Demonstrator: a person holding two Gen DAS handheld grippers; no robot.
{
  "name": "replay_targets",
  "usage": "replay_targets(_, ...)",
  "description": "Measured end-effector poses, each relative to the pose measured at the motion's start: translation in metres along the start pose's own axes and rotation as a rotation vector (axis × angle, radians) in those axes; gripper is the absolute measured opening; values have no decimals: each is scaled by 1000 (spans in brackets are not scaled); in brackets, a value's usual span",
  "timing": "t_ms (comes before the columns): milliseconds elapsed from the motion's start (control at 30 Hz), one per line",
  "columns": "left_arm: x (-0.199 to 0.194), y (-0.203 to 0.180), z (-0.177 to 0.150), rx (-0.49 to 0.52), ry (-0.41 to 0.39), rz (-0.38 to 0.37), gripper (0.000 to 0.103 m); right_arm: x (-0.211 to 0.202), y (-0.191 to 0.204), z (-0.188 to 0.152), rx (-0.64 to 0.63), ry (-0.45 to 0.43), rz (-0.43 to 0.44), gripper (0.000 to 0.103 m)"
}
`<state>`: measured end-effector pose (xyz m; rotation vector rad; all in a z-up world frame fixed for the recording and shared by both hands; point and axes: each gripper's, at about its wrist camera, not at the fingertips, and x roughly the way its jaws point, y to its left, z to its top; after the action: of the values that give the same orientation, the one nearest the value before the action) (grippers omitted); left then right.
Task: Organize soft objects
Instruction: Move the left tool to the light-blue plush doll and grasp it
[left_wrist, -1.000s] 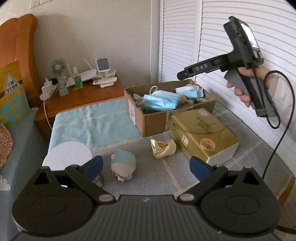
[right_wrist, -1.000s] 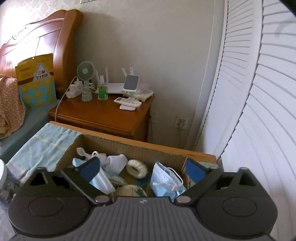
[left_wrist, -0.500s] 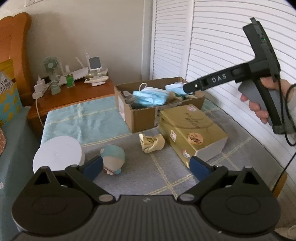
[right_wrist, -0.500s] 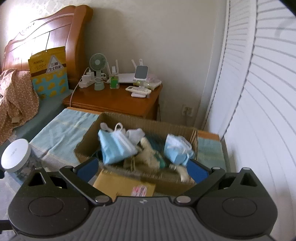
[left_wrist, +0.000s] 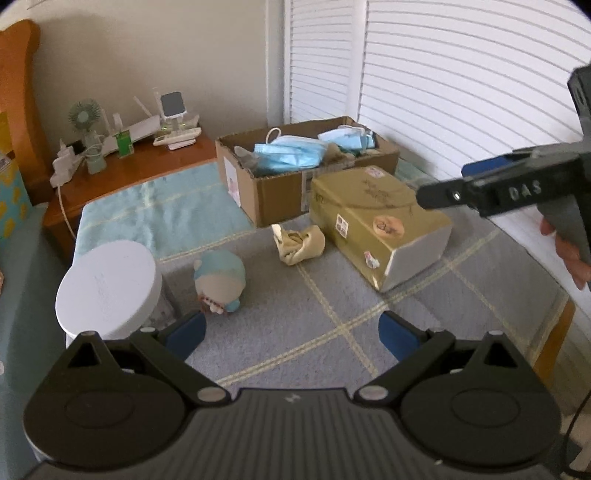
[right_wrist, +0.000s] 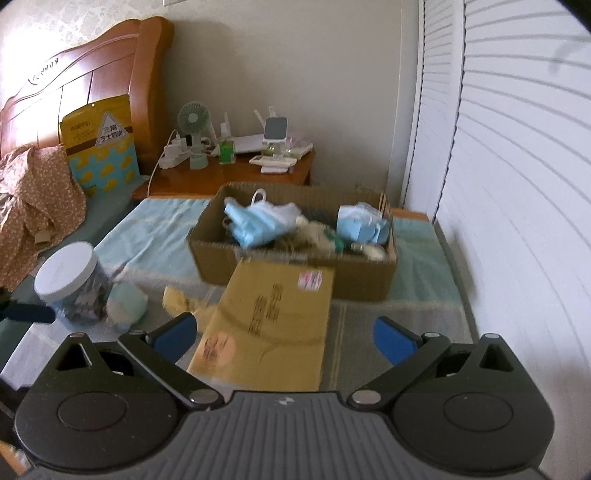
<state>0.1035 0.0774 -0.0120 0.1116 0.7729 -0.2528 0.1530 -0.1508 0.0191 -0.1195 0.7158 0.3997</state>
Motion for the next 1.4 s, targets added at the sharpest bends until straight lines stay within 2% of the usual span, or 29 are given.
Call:
replay_targets(200,4,3,7,75,26,-18,99,-5,10,-18,-7,45,27,103)
replay_targets(600,32,19,53,204,64,14,98,-13,15,-22,-16,38,47,103)
replay_targets(767,53,22,66,268,125,11,93,-12,16,-23,-33,41,47,103)
replay_targets(933,75,25,71,308,216,17,82,-11,15,-23,-34,39,52,103)
replay_targets(1100,93,29,72,346,312,19,75,-10,13,-22,-29,41,55,103)
replay_targets(1300,112,30,67,382,385,29,65,-7,12,-21,-30,48,54,103)
replay_targets(1400,117,32,64,397,411,31,65,-7,11,-20,-28,45,49,103)
